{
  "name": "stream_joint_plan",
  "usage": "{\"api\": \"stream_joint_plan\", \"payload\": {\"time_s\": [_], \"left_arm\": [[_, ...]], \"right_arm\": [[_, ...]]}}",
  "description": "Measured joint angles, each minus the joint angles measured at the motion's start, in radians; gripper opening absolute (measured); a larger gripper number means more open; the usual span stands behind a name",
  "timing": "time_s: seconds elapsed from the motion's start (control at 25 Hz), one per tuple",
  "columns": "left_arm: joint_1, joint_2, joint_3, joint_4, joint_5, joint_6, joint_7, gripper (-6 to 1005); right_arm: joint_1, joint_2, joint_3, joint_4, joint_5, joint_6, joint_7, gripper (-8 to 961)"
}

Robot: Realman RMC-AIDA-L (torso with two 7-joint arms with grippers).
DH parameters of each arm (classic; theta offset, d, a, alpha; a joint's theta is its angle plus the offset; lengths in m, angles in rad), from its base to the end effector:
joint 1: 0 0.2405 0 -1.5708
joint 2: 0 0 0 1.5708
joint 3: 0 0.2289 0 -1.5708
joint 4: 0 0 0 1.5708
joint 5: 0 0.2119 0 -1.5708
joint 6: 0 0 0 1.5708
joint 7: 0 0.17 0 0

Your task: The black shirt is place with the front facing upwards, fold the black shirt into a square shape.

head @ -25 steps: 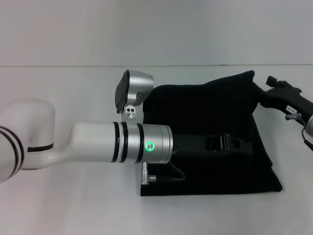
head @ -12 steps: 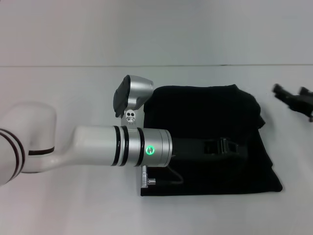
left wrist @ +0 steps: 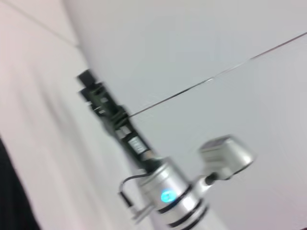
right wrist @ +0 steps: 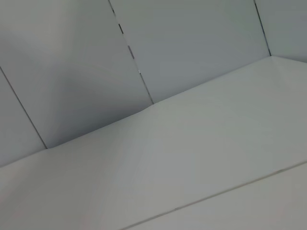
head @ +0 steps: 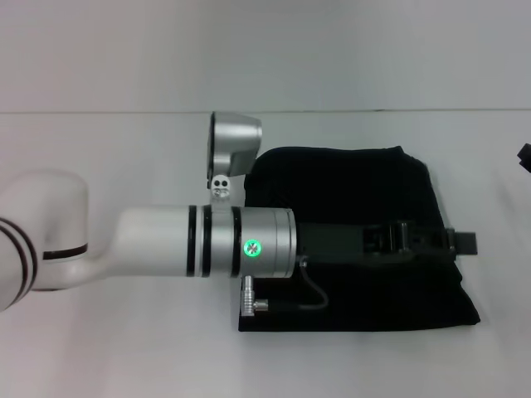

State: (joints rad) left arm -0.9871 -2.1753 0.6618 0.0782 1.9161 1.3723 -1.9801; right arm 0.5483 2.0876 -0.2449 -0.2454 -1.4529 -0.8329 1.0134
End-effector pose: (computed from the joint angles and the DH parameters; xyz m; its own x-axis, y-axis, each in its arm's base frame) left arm -0.0932 0.3242 -0.1345 0.3003 0.9073 0.2943 0.7414 -0.4162 0.5264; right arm 0.3525 0.3839 0.0254 0.3796 -0.2732 -0.8839 -0.9206 -0.0166 -0.3902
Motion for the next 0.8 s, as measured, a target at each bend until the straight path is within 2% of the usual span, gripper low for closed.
{"api": "stream_joint_plan", "payload": {"time_s": [0.12, 0.24, 0.36, 0.48, 0.6, 0.64, 0.72, 0.8], "left_arm": [[0.027, 0.003, -0.003, 0.02, -0.025, 0.073, 0.0, 285], [0.073, 0.005, 0.001, 0.092, -0.034, 0.156, 0.016, 403], [0.13, 0.01, 0.007, 0.175, -0.03, 0.202, 0.057, 520], [0.208, 0.015, 0.019, 0.274, -0.027, 0.213, 0.094, 755], [0.27, 0.039, 0.011, 0.325, -0.032, 0.181, 0.083, 797], [0.283, 0.056, -0.005, 0.32, -0.035, 0.152, 0.059, 811], [0.293, 0.078, -0.026, 0.303, -0.037, 0.104, 0.015, 838], [0.306, 0.102, -0.039, 0.281, -0.034, 0.007, -0.083, 866]], "right_arm": [[-0.001, 0.0, -0.007, 0.0, -0.005, -0.015, 0.0, 930], [-0.006, -0.004, -0.03, -0.005, -0.018, -0.051, 0.024, 930], [-0.014, -0.02, -0.101, -0.03, -0.074, -0.09, 0.135, 930], [-0.015, -0.046, -0.189, -0.077, -0.176, -0.144, 0.287, 930], [-0.015, -0.065, -0.259, -0.146, -0.277, -0.281, 0.341, 930], [-0.016, -0.067, -0.274, -0.168, -0.3, -0.33, 0.332, 930], [-0.019, -0.06, -0.292, -0.21, -0.337, -0.436, 0.271, 930], [-0.021, -0.045, -0.302, -0.236, -0.374, -0.511, 0.191, 930]]}}
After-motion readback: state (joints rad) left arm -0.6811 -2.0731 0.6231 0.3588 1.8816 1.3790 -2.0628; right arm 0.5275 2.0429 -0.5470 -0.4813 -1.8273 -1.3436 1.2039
